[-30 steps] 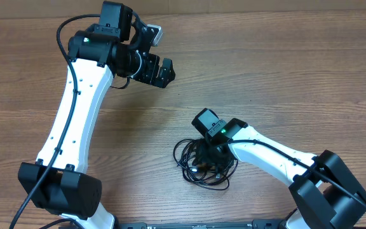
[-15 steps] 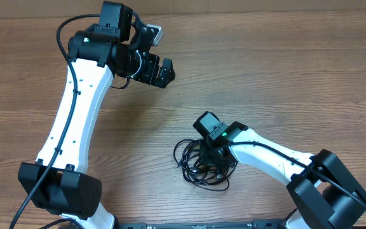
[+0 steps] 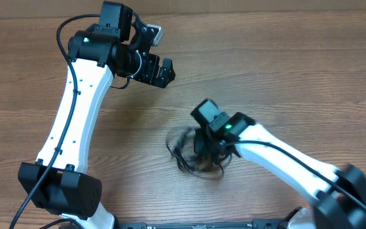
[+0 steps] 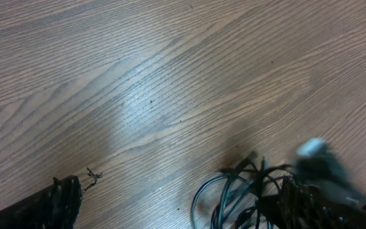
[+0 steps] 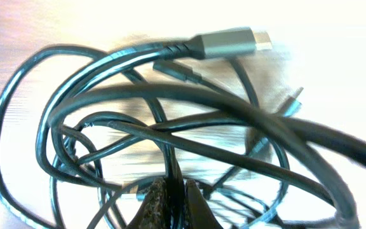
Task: Untangle cables
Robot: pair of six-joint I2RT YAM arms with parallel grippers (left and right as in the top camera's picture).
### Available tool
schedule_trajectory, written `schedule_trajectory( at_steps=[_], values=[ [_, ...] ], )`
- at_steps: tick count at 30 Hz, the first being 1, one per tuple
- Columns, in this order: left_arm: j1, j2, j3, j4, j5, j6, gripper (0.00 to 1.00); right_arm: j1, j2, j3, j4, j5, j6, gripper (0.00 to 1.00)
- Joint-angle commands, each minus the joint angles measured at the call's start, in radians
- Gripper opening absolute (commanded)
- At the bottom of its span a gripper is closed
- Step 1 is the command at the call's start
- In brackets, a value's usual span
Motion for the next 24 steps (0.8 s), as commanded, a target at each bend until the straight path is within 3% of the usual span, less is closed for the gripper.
schedule_trajectory(
  at_steps=[1, 11, 24],
  values=[
    [-0.006, -0.017, 0.018, 0.000, -0.003, -0.013, 1.00, -0.005, -0.155, 0.106, 0.007, 0.010, -0.057, 0.04],
    [-0.006, -0.017, 0.018, 0.000, -0.003, -0.013, 1.00, -0.005, -0.402, 0.128, 0.047, 0.156, -0.194, 0.04],
    [-0.006, -0.017, 0.018, 0.000, -0.003, -0.012, 1.00, -0.005, -0.449, 0.128, 0.054, 0.388, -0.196, 0.04]
  ],
)
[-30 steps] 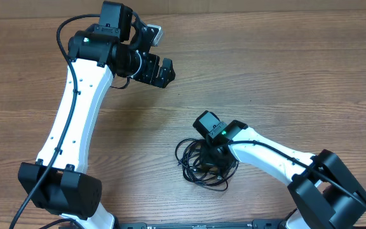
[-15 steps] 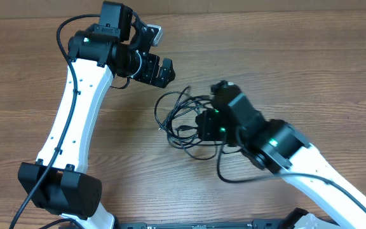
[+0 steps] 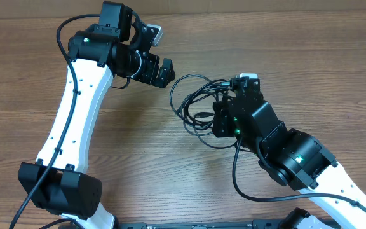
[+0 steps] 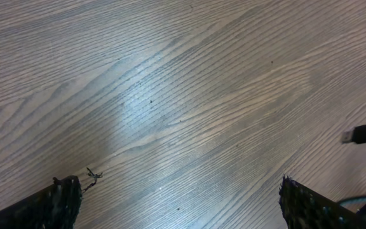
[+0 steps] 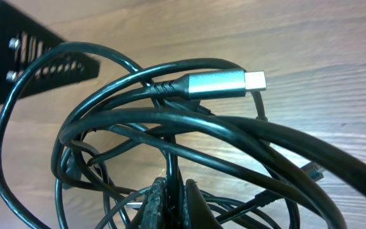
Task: Untangle cables
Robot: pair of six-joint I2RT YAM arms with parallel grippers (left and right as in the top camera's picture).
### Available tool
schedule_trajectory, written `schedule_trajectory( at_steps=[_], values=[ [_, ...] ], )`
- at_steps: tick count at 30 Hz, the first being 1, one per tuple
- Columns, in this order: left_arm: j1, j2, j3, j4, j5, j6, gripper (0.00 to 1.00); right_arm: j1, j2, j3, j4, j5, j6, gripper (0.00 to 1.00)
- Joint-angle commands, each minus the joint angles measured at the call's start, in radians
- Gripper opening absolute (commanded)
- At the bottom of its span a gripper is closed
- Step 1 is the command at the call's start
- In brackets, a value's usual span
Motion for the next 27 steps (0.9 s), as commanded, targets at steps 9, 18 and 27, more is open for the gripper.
schedule_trajectory(
  at_steps=[9, 18, 27],
  values=[
    [-0.005, -0.017, 0.018, 0.000, -0.003, -0.013, 0.99, -0.004, -0.019, 0.020, 0.048, 0.108, -0.009, 0.04],
    [-0.007, -0.017, 0.018, -0.011, 0.076, -0.053, 1.00, -0.004, -0.018, 0.020, 0.076, 0.117, -0.140, 0.04],
    [-0.005, -0.017, 0.018, -0.065, 0.421, 0.276, 1.00, -0.004, -0.014, 0.020, 0.076, 0.262, -0.139, 0.04]
  ],
)
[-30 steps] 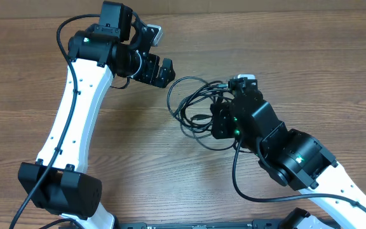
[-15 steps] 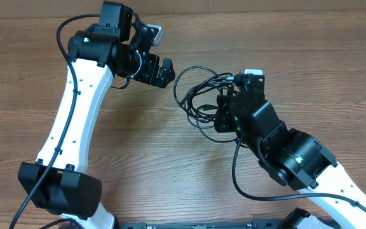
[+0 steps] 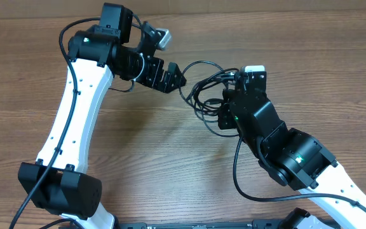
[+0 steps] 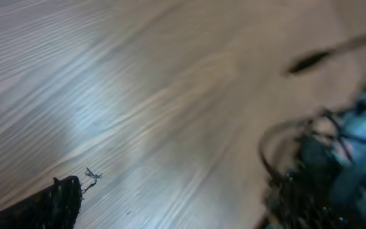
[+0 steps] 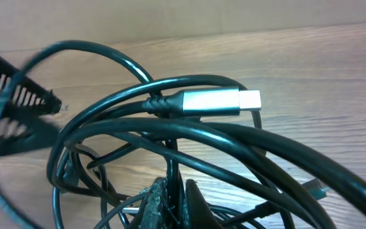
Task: Untangle cables
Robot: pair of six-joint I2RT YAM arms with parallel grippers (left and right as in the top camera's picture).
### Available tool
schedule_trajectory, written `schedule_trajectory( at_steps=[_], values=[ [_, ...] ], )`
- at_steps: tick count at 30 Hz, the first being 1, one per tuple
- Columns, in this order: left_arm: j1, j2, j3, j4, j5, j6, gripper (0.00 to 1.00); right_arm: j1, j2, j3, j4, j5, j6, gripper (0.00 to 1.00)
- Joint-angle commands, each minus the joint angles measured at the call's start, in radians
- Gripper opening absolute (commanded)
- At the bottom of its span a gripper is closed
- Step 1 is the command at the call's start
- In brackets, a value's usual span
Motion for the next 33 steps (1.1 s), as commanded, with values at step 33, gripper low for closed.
schedule_trajectory(
  at_steps=[33],
  values=[
    [-0.029, -0.017, 0.018, -0.149, 0.332, 0.923, 0.99, -0.009, 0.007, 0.020, 0.032, -0.149, -0.014, 0.04]
  ],
)
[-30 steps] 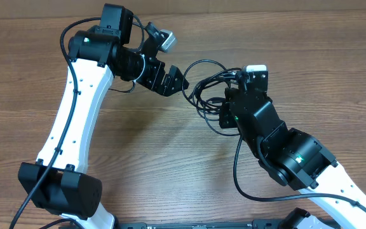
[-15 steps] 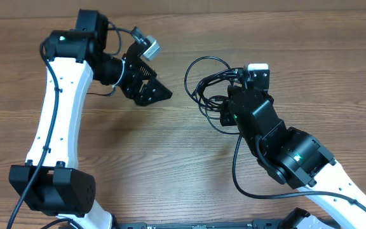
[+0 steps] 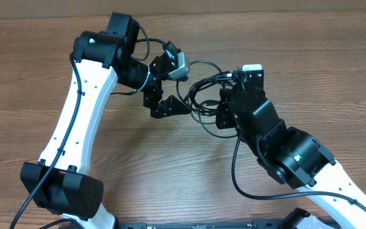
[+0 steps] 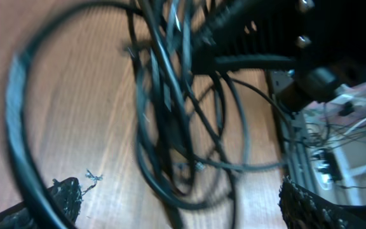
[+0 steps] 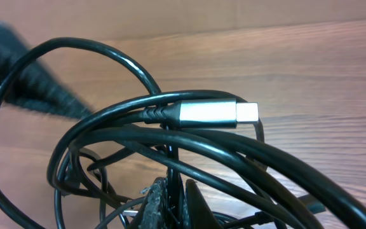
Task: Untangle cables
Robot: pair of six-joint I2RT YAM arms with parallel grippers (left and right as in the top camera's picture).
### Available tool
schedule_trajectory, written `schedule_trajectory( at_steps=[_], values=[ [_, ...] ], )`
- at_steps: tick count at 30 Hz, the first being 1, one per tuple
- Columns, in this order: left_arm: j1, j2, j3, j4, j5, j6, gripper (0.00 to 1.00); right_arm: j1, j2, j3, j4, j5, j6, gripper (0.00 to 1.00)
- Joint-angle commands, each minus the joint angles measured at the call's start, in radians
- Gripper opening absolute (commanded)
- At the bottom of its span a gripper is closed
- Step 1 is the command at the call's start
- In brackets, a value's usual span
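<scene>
A tangle of black cables [image 3: 201, 95] hangs above the wooden table [image 3: 310, 57], with my right gripper [image 3: 223, 117] shut on one strand of it. In the right wrist view the fingers [image 5: 161, 205] pinch a thin black strand, and a silver plug [image 5: 211, 113] lies across the loops above them. My left gripper [image 3: 172, 86] stands open at the bundle's left side. In the left wrist view its fingertips [image 4: 65, 196] sit wide apart, and blurred cable loops [image 4: 170, 127] fill the space ahead of and between them.
The wooden table [image 4: 88, 114] lies under the bundle. The right arm's white body [image 3: 297, 159] crosses the near right. The left arm [image 3: 81, 108] rises along the left. A cardboard edge [image 3: 265, 5] runs along the back.
My left gripper has turned and moved right and nearer, from just left of the bundle to its loops, still open. The right gripper still holds the bundle at about the same place.
My right gripper was shut on the bundle low over the table's middle while the left gripper stayed open far back. Then the bundle was up and further back, close to the left gripper. The left gripper then stood nearer, and now its open fingers are at the loops.
</scene>
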Motion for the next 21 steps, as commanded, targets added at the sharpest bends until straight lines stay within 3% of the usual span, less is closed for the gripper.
schedule_trajectory(
  at_steps=[1, 21],
  values=[
    [-0.002, -0.017, 0.017, 0.042, 0.033, 0.053, 1.00, -0.003, -0.003, 0.020, 0.012, -0.097, -0.007, 0.04],
    [-0.002, -0.017, 0.017, 0.078, 0.018, 0.023, 0.99, -0.003, -0.003, 0.020, 0.016, -0.217, -0.007, 0.04]
  ],
)
